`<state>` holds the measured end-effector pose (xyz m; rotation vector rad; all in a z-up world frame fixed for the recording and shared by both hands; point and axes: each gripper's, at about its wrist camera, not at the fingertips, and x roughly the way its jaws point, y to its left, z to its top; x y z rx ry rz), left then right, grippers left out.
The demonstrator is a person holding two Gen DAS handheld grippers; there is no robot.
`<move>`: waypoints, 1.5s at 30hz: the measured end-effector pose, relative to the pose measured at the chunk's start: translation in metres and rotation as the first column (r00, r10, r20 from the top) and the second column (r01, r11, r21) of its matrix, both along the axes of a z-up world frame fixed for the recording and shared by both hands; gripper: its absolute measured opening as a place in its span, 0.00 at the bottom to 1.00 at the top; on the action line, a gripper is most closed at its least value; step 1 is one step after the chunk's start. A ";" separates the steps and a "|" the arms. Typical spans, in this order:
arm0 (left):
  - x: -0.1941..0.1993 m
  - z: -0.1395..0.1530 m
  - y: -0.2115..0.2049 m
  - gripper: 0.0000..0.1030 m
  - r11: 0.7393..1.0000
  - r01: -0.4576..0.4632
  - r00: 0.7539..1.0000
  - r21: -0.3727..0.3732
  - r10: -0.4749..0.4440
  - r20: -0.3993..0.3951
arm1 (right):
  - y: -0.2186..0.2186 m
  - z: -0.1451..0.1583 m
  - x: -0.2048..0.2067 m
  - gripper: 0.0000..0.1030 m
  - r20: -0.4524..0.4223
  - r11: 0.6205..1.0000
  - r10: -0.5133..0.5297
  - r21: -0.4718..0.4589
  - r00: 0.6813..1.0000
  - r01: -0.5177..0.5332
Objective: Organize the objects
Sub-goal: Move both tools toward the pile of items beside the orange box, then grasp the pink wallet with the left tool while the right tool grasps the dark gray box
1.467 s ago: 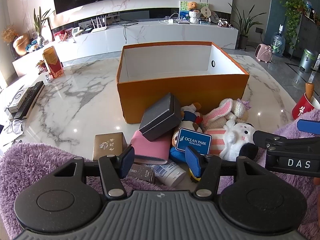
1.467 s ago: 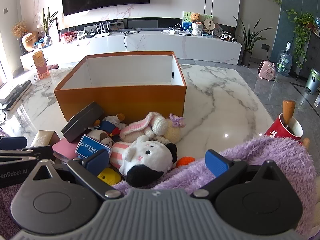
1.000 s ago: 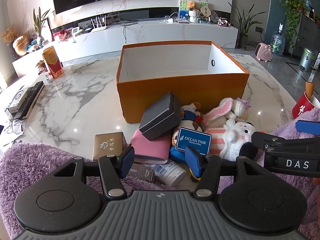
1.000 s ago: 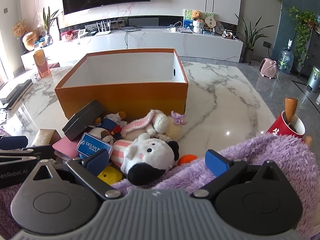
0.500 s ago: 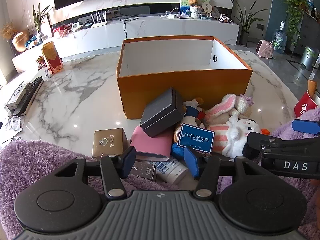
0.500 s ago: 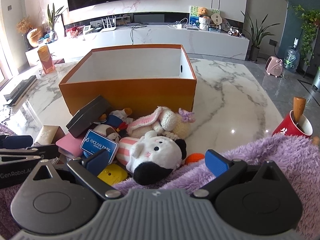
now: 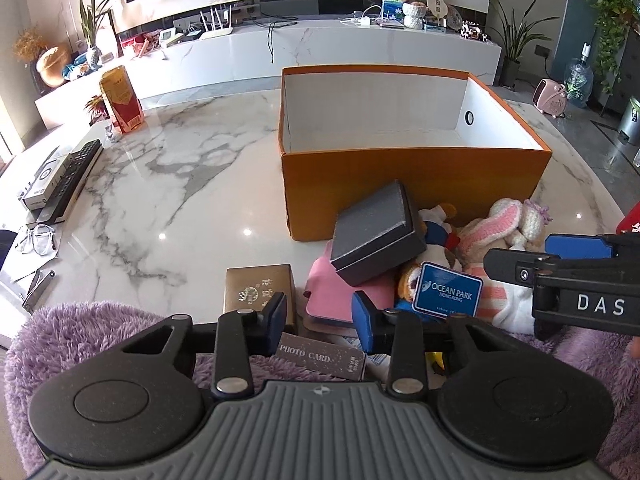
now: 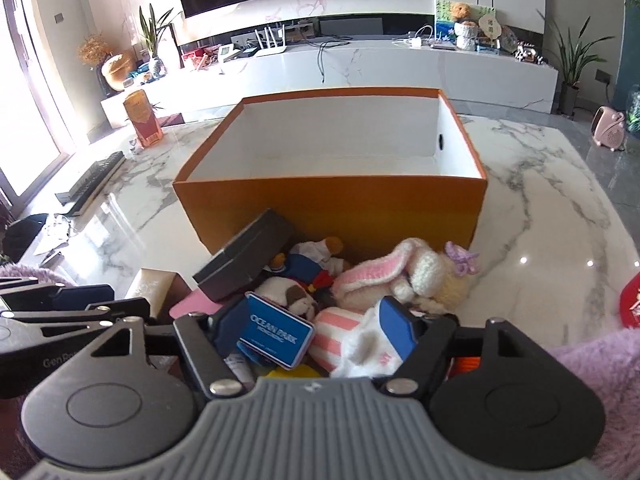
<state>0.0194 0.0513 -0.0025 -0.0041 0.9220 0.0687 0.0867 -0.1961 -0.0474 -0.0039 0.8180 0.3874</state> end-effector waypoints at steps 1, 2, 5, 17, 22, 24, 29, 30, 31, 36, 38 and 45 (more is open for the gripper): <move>0.003 -0.001 0.004 0.41 1.000 0.004 1.000 -0.006 -0.004 -0.013 | 0.004 -0.001 0.005 0.70 -0.014 1.000 0.008 0.018 1.000 -0.008; 0.006 -0.003 0.007 0.41 1.000 0.007 1.000 -0.010 -0.007 -0.024 | 0.007 -0.001 0.010 0.68 -0.024 0.999 0.015 0.034 1.000 -0.014; 0.013 -0.007 0.017 0.41 1.000 0.001 0.999 -0.018 -0.002 -0.051 | 0.017 -0.003 0.024 0.66 -0.068 0.995 0.023 0.100 0.997 -0.017; 0.032 -0.014 0.023 0.47 0.999 0.006 0.995 -0.041 -0.010 -0.095 | 0.040 -0.037 0.092 0.51 -0.310 0.962 -0.023 0.252 0.950 0.106; 0.039 -0.017 0.019 0.55 0.998 0.025 0.993 -0.049 -0.030 -0.110 | 0.041 -0.046 0.103 0.50 -0.361 0.949 -0.010 0.289 0.932 0.123; 0.042 -0.018 0.017 0.58 0.998 0.040 0.992 -0.058 -0.046 -0.116 | 0.040 -0.049 0.107 0.50 -0.377 0.944 -0.005 0.303 0.926 0.129; 0.050 -0.028 0.006 0.65 0.994 0.097 0.985 -0.057 -0.104 -0.135 | 0.037 -0.057 0.112 0.43 -0.399 0.929 0.021 0.347 0.917 0.130; 0.051 -0.030 0.003 0.65 0.993 0.110 0.984 -0.053 -0.116 -0.137 | 0.037 -0.055 0.110 0.43 -0.389 0.931 0.024 0.345 0.921 0.121; 0.052 -0.031 0.000 0.65 0.991 0.126 0.982 -0.051 -0.132 -0.138 | 0.037 -0.053 0.108 0.42 -0.376 0.933 0.025 0.343 0.926 0.114; 0.058 -0.041 -0.019 0.65 0.977 0.213 0.966 -0.026 -0.214 -0.146 | 0.025 -0.031 0.091 0.36 -0.271 0.939 0.009 0.334 0.963 0.085; 0.061 -0.047 -0.026 0.65 0.972 0.233 0.961 0.012 -0.229 -0.158 | 0.019 -0.024 0.083 0.36 -0.233 0.943 0.002 0.324 0.973 0.076; 0.062 -0.061 -0.048 0.65 0.944 0.301 0.940 0.132 -0.272 -0.205 | -0.009 -0.004 0.061 0.36 -0.153 0.942 -0.084 0.310 0.985 0.128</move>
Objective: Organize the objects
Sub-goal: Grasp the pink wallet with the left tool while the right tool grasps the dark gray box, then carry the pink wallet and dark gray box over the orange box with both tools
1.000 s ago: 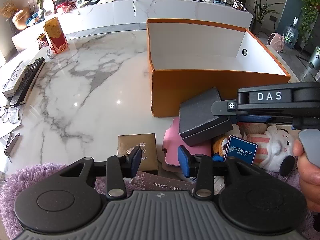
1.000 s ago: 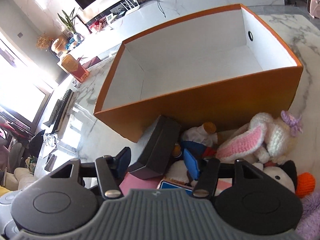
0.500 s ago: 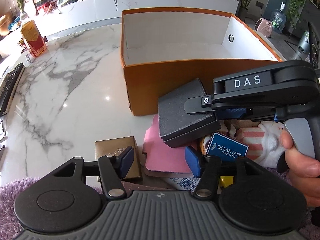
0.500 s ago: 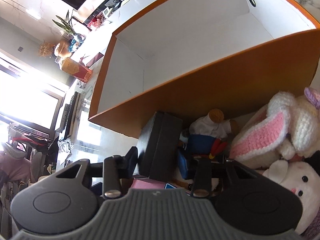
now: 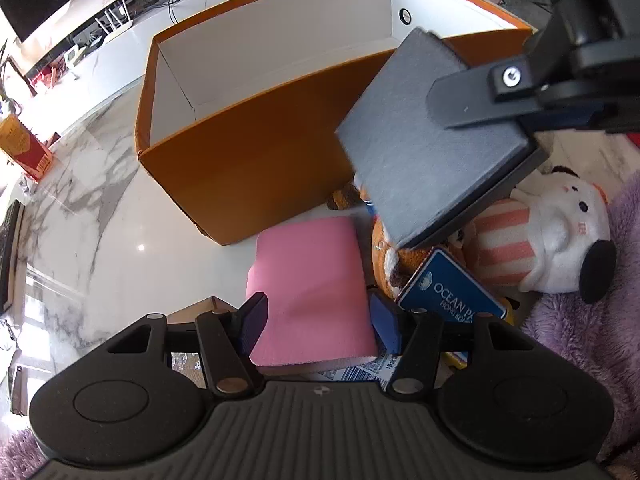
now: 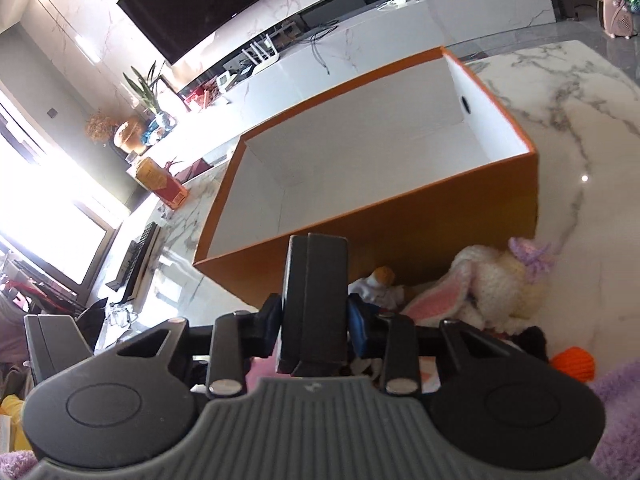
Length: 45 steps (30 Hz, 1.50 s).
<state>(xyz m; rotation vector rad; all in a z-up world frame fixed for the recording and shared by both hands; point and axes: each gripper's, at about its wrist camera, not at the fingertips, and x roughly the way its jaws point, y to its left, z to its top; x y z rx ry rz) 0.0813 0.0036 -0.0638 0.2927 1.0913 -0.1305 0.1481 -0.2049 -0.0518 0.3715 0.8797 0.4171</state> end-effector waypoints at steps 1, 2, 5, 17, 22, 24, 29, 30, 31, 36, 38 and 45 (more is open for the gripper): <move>0.000 -0.001 -0.002 0.65 1.000 0.007 1.000 0.013 -0.007 0.001 | -0.005 0.003 -0.004 0.36 0.012 1.000 -0.017 -0.012 1.000 0.017; 0.000 -0.003 -0.003 0.65 1.000 0.011 1.000 0.024 -0.011 -0.005 | -0.009 0.005 -0.005 0.36 0.021 0.999 -0.029 -0.028 0.999 0.029; 0.002 -0.013 -0.006 0.68 0.997 0.022 0.999 0.071 -0.019 -0.033 | -0.017 0.006 -0.009 0.36 0.029 0.992 -0.071 -0.099 0.997 0.074; 0.008 -0.014 -0.018 0.39 0.986 0.038 0.999 0.165 -0.039 0.004 | -0.019 -0.007 -0.010 0.36 0.016 0.991 -0.042 -0.128 0.999 0.044; 0.005 -0.002 -0.011 0.26 0.990 -0.003 0.999 0.140 -0.003 0.045 | -0.020 -0.011 -0.011 0.36 -0.001 0.993 -0.039 -0.112 0.999 0.038; 0.003 0.007 -0.006 0.23 0.992 -0.030 0.998 0.122 0.022 0.063 | -0.021 -0.010 -0.012 0.36 -0.002 0.993 -0.040 -0.109 0.999 0.040; 0.006 0.025 0.016 0.20 0.994 -0.112 0.990 -0.016 0.113 0.080 | -0.021 -0.007 -0.015 0.35 0.002 0.993 -0.038 -0.109 0.999 0.038; 0.004 0.030 0.021 0.19 0.990 -0.124 0.988 -0.059 0.129 0.083 | -0.022 -0.006 -0.015 0.35 0.007 0.994 -0.038 -0.105 0.999 0.039; -0.001 0.036 0.024 0.19 0.986 -0.136 0.986 -0.100 0.144 0.083 | -0.023 -0.005 -0.016 0.35 0.011 0.994 -0.040 -0.098 0.999 0.041; -0.013 0.061 0.037 0.18 0.961 -0.148 0.978 -0.234 0.177 0.112 | -0.023 0.002 -0.016 0.35 0.022 0.996 -0.034 -0.083 0.999 0.036; -0.017 0.073 0.042 0.18 0.951 -0.141 0.974 -0.274 0.183 0.133 | -0.021 0.007 -0.017 0.35 0.027 0.997 -0.023 -0.073 0.999 0.025; -0.016 0.116 0.062 0.18 0.900 -0.108 0.955 -0.423 0.212 0.208 | -0.014 0.039 -0.013 0.35 0.083 1.000 0.021 -0.018 0.996 -0.020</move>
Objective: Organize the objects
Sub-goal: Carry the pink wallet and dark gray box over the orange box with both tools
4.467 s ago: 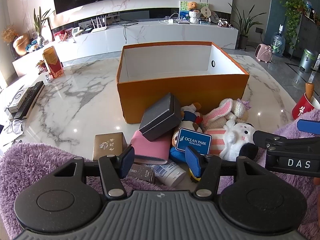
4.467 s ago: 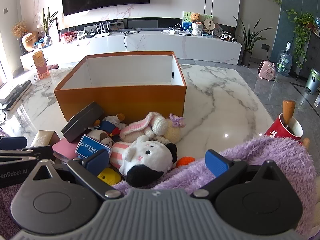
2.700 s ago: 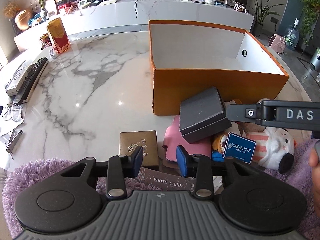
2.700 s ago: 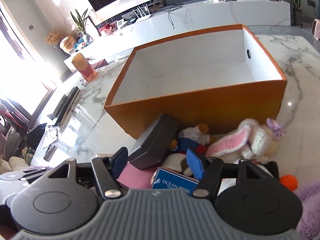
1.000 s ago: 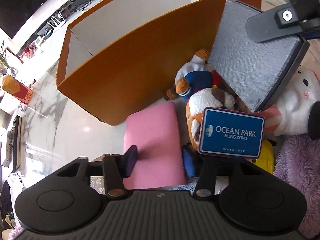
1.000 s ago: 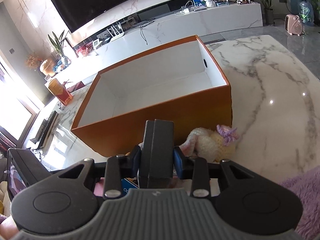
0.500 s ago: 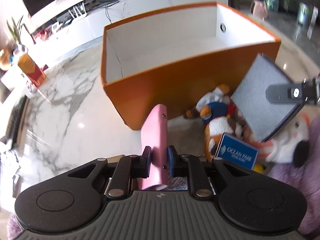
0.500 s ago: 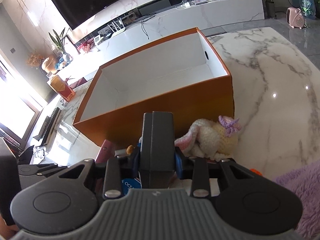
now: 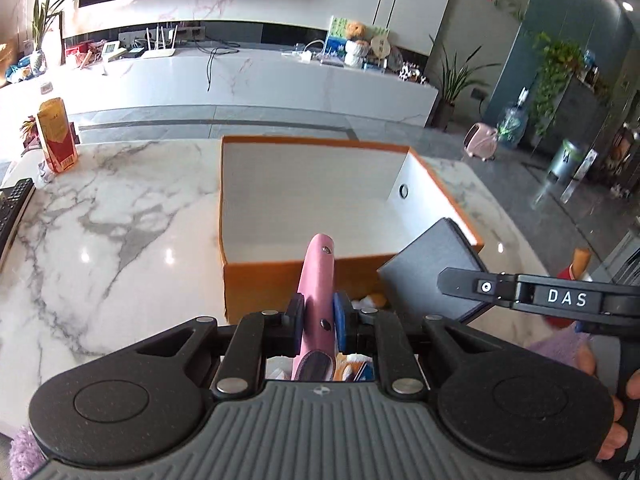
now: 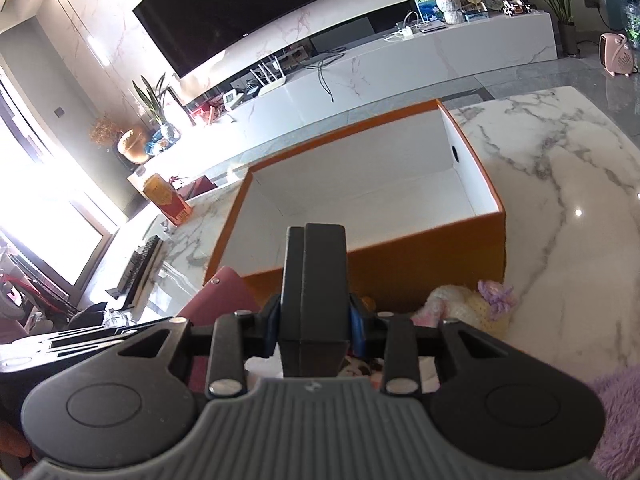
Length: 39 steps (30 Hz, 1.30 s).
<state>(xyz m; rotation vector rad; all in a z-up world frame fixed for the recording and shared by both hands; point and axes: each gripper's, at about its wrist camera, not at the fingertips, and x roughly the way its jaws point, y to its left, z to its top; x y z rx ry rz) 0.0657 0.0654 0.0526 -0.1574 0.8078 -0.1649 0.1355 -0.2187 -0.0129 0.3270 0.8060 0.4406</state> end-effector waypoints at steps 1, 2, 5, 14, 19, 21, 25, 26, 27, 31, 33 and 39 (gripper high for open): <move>0.004 0.005 0.004 0.18 1.000 0.002 1.000 -0.022 -0.002 0.019 | 0.001 0.006 0.002 0.35 0.008 1.000 0.006 0.014 1.000 -0.006; 0.008 0.010 0.008 0.18 0.999 0.003 0.999 -0.045 -0.001 0.038 | 0.002 0.011 0.005 0.35 0.015 1.000 0.015 0.025 1.000 -0.015; 0.027 0.020 0.018 0.18 0.995 -0.013 0.995 -0.102 0.022 0.095 | 0.008 0.027 0.019 0.35 0.044 0.998 0.041 0.043 0.998 -0.042; 0.107 -0.019 0.040 0.18 0.966 -0.136 0.987 -0.218 0.152 0.057 | 0.027 0.018 0.091 0.35 0.005 1.000 -0.022 -0.014 1.000 0.022; 0.132 -0.061 0.044 0.18 0.934 -0.212 0.977 -0.288 0.201 -0.069 | 0.037 -0.010 0.121 0.35 -0.073 0.999 -0.037 -0.038 0.997 0.035; 0.136 -0.073 0.043 0.18 0.926 -0.226 0.974 -0.302 0.206 -0.097 | 0.042 -0.020 0.129 0.35 -0.099 0.999 -0.034 -0.045 0.995 0.029; 0.139 -0.089 0.039 0.18 0.930 -0.247 0.965 -0.272 0.212 -0.152 | 0.049 -0.039 0.140 0.35 -0.146 0.998 -0.038 -0.062 0.989 0.029; 0.140 -0.091 0.037 0.18 0.933 -0.247 0.964 -0.261 0.208 -0.167 | 0.050 -0.042 0.142 0.35 -0.155 0.998 -0.039 -0.064 0.987 0.029; 0.141 -0.094 0.036 0.18 0.935 -0.247 0.963 -0.253 0.207 -0.176 | 0.051 -0.046 0.143 0.35 -0.162 0.997 -0.040 -0.068 0.986 0.029; 0.143 -0.095 0.027 0.18 0.956 -0.238 0.955 -0.170 0.198 -0.221 | 0.054 -0.058 0.147 0.35 -0.185 0.996 -0.041 -0.080 0.982 0.027; 0.144 -0.094 0.020 0.18 0.968 -0.221 0.952 -0.119 0.188 -0.242 | 0.055 -0.062 0.147 0.35 -0.191 0.996 -0.041 -0.082 0.981 0.026; 0.141 -0.088 -0.001 0.20 0.986 -0.163 0.953 0.047 0.169 -0.252 | 0.057 -0.068 0.147 0.35 -0.197 0.995 -0.040 -0.094 0.980 0.022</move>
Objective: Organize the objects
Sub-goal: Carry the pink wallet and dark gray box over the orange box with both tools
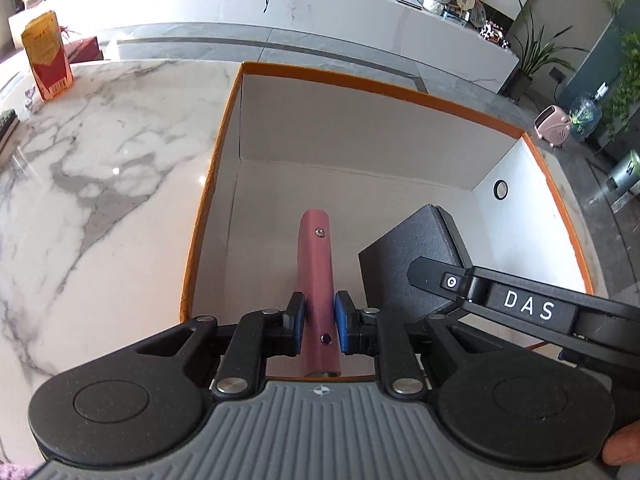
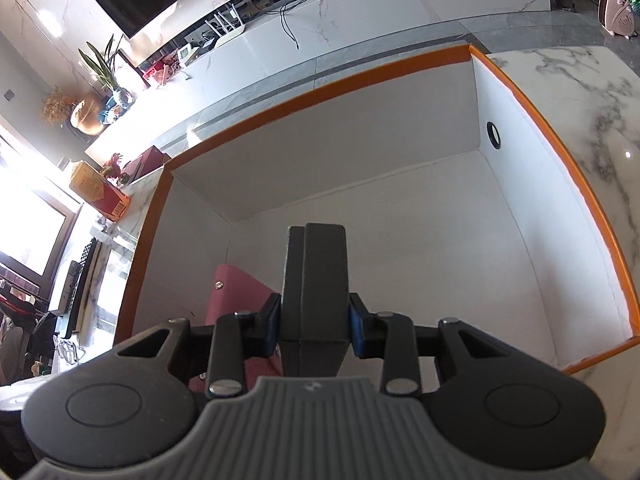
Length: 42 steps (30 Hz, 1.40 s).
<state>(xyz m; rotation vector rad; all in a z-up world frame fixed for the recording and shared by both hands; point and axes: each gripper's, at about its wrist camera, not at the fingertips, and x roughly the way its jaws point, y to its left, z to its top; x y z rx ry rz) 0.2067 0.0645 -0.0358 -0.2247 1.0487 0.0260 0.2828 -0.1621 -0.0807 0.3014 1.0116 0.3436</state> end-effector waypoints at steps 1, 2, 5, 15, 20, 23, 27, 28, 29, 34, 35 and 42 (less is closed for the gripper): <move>-0.002 0.002 -0.004 0.20 0.999 0.013 1.000 0.036 -0.014 0.005 | 0.000 0.000 0.001 0.35 0.003 1.000 0.001 -0.004 1.000 -0.001; -0.003 0.004 -0.007 0.20 0.997 0.022 1.000 0.072 -0.023 0.013 | 0.000 0.000 0.000 0.35 0.004 1.000 0.002 -0.005 1.000 -0.002; -0.007 0.009 -0.012 0.29 0.982 0.023 0.999 0.185 -0.030 0.033 | 0.002 0.001 0.002 0.35 0.003 1.000 0.004 -0.005 1.000 -0.004; -0.021 0.043 0.018 0.29 0.997 0.004 0.985 0.074 -0.017 0.173 | 0.014 -0.002 0.002 0.35 -0.003 0.999 0.031 -0.040 1.000 -0.031; -0.016 0.042 0.049 0.29 0.998 -0.060 0.983 0.016 0.056 0.174 | 0.039 -0.004 0.004 0.35 0.007 0.990 0.078 -0.119 0.997 -0.077; -0.012 0.033 0.061 0.24 0.997 -0.065 0.985 -0.039 0.070 0.156 | 0.052 -0.005 0.005 0.35 0.015 0.979 0.107 -0.178 0.994 -0.102; -0.010 0.020 0.074 0.19 0.992 -0.061 0.985 -0.113 0.078 0.152 | 0.062 -0.007 0.002 0.35 0.008 0.970 0.129 -0.210 0.992 -0.125; -0.010 0.018 0.076 0.18 0.990 -0.057 0.985 -0.128 0.077 0.155 | 0.063 -0.006 0.001 0.35 0.008 0.968 0.134 -0.214 0.991 -0.129; -0.010 0.016 0.077 0.18 0.988 -0.052 0.984 -0.146 0.075 0.159 | 0.063 -0.005 0.000 0.35 0.002 0.969 0.131 -0.213 0.991 -0.128; -0.009 0.009 0.087 0.18 0.976 -0.061 0.979 -0.208 0.100 0.178 | 0.060 0.000 0.007 0.35 -0.004 0.969 0.124 -0.217 0.992 -0.122; -0.009 0.009 0.089 0.18 0.976 -0.065 0.978 -0.210 0.104 0.179 | 0.062 0.004 0.008 0.34 0.019 0.964 0.125 -0.238 0.992 -0.117; 0.001 0.008 0.092 0.18 0.979 -0.060 0.979 -0.193 0.096 0.181 | 0.076 0.021 0.045 0.34 0.053 0.988 0.083 -0.135 0.995 -0.075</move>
